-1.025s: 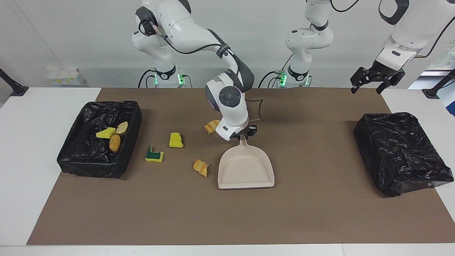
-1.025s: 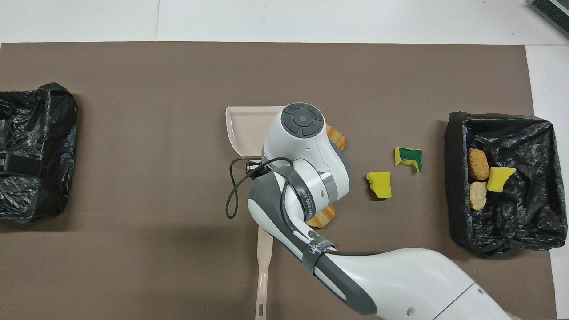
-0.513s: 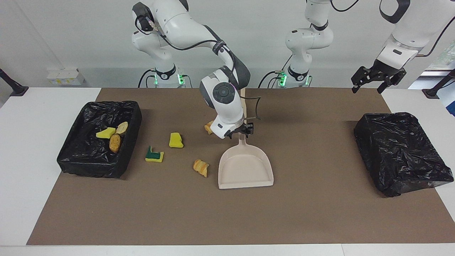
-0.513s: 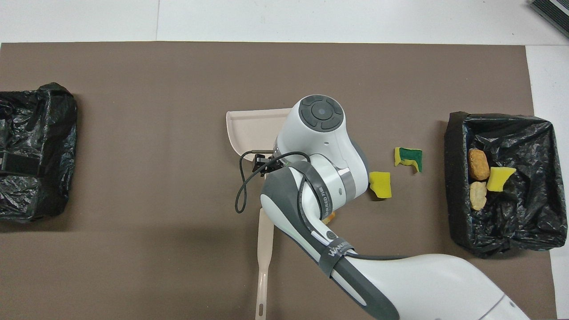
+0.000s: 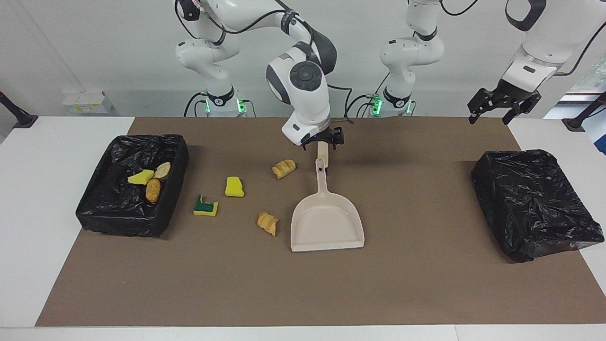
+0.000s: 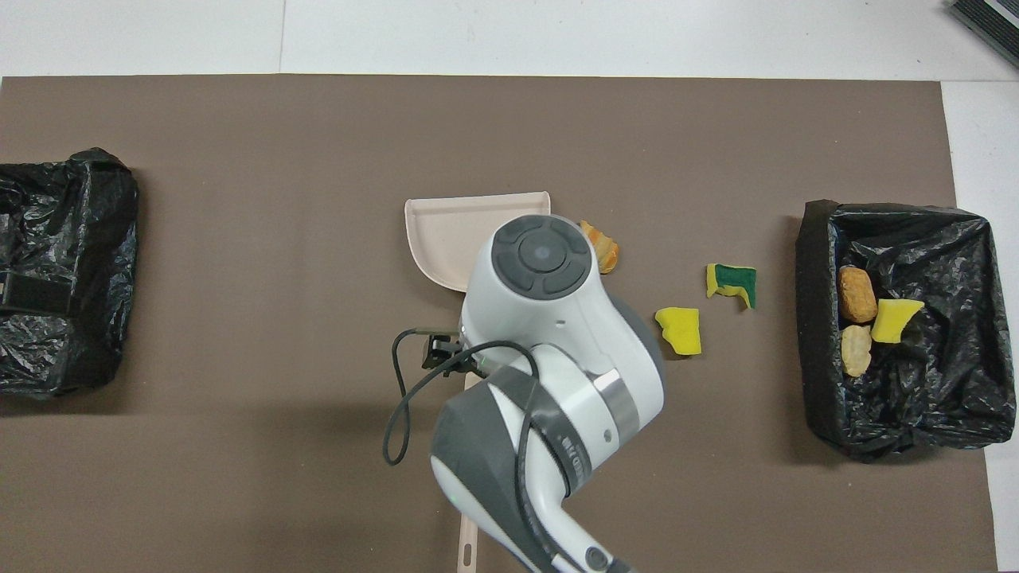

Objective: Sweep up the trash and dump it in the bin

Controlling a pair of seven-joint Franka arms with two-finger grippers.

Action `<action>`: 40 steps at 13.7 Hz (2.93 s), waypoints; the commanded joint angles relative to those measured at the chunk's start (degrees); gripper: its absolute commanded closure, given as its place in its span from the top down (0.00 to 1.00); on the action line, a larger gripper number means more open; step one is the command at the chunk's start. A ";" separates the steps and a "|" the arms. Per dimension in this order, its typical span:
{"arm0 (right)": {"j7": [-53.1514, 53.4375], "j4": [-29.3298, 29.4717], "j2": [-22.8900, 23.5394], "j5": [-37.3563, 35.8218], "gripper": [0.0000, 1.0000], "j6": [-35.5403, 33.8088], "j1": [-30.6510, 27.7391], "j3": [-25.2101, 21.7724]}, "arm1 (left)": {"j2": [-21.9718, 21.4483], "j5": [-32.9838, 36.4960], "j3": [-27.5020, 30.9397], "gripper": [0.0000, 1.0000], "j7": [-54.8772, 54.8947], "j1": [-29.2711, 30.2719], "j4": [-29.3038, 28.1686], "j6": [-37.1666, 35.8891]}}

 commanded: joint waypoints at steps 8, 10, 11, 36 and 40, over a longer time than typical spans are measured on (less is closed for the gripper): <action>11.70 -28.18 -9.95 0.86 0.98 22.24 12.67 -0.06 | -0.16 -0.22 -0.13 1.00 -0.41 0.33 0.67 -0.64; 11.79 -30.04 -8.98 0.95 0.90 24.64 14.00 -0.14 | -0.16 -0.22 -0.05 1.00 -0.41 0.33 0.67 -0.64; 11.71 -30.39 -8.97 0.86 0.84 24.56 13.92 -0.06 | -0.16 -0.22 -0.13 1.00 -0.41 0.33 0.67 -0.64; 9.17 -27.67 -14.15 4.20 0.00 12.63 9.27 -0.32 | -0.86 -0.31 -0.66 1.00 0.11 -2.57 0.14 -0.29; 1.44 -27.15 -20.12 3.76 0.00 1.48 2.08 -0.76 | -1.38 -0.40 -0.84 1.00 1.25 -5.28 -1.52 -0.81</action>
